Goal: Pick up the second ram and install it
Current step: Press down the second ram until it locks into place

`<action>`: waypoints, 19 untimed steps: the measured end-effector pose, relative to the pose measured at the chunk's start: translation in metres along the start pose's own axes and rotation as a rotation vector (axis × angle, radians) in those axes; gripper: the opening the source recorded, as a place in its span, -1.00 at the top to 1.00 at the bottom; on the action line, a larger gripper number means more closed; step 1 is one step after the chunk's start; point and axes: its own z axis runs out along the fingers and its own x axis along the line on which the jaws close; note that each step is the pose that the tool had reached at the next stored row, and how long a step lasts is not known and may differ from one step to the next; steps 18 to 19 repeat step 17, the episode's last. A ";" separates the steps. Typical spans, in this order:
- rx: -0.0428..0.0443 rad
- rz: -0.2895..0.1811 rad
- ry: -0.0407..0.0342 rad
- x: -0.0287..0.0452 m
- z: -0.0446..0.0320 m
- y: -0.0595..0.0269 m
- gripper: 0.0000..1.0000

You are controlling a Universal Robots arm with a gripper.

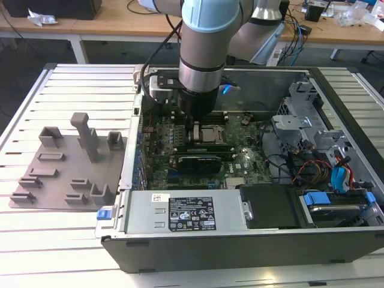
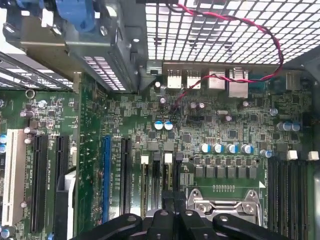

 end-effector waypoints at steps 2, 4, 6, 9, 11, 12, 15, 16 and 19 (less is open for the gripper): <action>0.0010 0.000 -0.0016 -0.0002 -0.0018 -0.0005 0.80; -0.0028 0.000 -0.0011 0.0000 -0.0060 -0.0120 0.80; -0.0157 0.000 -0.0012 -0.0005 -0.0072 -0.0337 0.80; -0.0179 0.000 -0.0013 -0.0016 -0.0239 -0.0404 0.80; -0.0179 0.000 -0.0012 -0.0019 -0.0378 -0.0397 0.80; -0.0178 0.000 -0.0014 -0.0019 -0.0380 -0.0397 0.80; -0.0179 0.000 -0.0012 -0.0019 -0.0382 -0.0397 0.80; -0.0179 0.000 -0.0013 -0.0019 -0.0382 -0.0397 0.80; -0.0179 0.000 -0.0013 -0.0019 -0.0382 -0.0397 0.80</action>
